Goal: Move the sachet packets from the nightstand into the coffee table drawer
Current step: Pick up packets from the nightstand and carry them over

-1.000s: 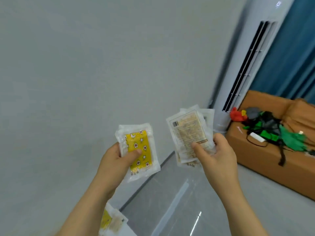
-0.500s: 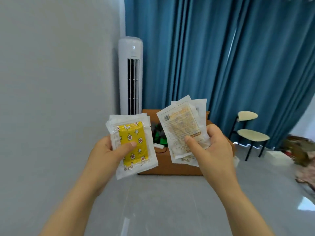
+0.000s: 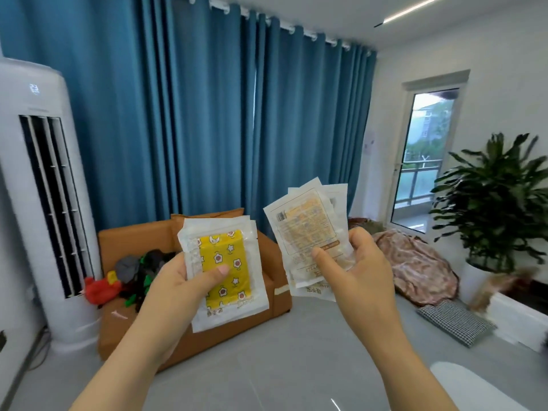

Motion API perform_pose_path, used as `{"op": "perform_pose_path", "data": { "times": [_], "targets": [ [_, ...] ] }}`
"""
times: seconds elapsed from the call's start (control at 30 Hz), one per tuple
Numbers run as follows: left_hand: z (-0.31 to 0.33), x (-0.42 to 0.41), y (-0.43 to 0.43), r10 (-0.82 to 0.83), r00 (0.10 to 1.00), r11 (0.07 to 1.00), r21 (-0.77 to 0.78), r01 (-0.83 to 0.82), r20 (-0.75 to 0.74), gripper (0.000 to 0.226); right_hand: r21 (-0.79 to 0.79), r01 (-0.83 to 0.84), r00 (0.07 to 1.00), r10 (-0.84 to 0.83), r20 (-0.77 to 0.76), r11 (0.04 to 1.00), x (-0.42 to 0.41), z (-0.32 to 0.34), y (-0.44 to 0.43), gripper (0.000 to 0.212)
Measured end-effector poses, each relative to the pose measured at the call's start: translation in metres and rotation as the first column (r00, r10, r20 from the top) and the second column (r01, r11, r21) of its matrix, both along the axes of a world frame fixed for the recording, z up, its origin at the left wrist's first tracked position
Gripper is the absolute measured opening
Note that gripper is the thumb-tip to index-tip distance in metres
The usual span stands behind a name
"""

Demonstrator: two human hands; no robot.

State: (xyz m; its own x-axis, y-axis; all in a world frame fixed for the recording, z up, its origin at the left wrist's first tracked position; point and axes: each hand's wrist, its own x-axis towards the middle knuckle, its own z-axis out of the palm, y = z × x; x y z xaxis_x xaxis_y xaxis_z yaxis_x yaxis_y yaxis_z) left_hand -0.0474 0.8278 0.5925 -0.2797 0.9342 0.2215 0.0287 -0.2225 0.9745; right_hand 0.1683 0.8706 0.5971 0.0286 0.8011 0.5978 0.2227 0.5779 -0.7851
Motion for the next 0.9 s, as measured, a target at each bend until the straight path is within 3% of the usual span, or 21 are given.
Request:
{"op": "perform_pose_path", "data": {
  "times": [0.37, 0.9],
  "targets": [
    [0.003, 0.012, 0.159, -0.344, 0.938, 0.939, -0.031, 0.343, -0.031, 0.029, -0.048, 0.39, 0.92, -0.387, 0.053, 0.92, 0.013, -0.013, 0.082, 0.014],
    [-0.004, 0.142, 0.393, -0.576, 0.814, 0.817, -0.063, 0.573, -0.074, 0.025, -0.115, 0.621, 0.781, -0.625, 0.001, 0.776, 0.121, -0.03, 0.264, 0.015]
  ]
}}
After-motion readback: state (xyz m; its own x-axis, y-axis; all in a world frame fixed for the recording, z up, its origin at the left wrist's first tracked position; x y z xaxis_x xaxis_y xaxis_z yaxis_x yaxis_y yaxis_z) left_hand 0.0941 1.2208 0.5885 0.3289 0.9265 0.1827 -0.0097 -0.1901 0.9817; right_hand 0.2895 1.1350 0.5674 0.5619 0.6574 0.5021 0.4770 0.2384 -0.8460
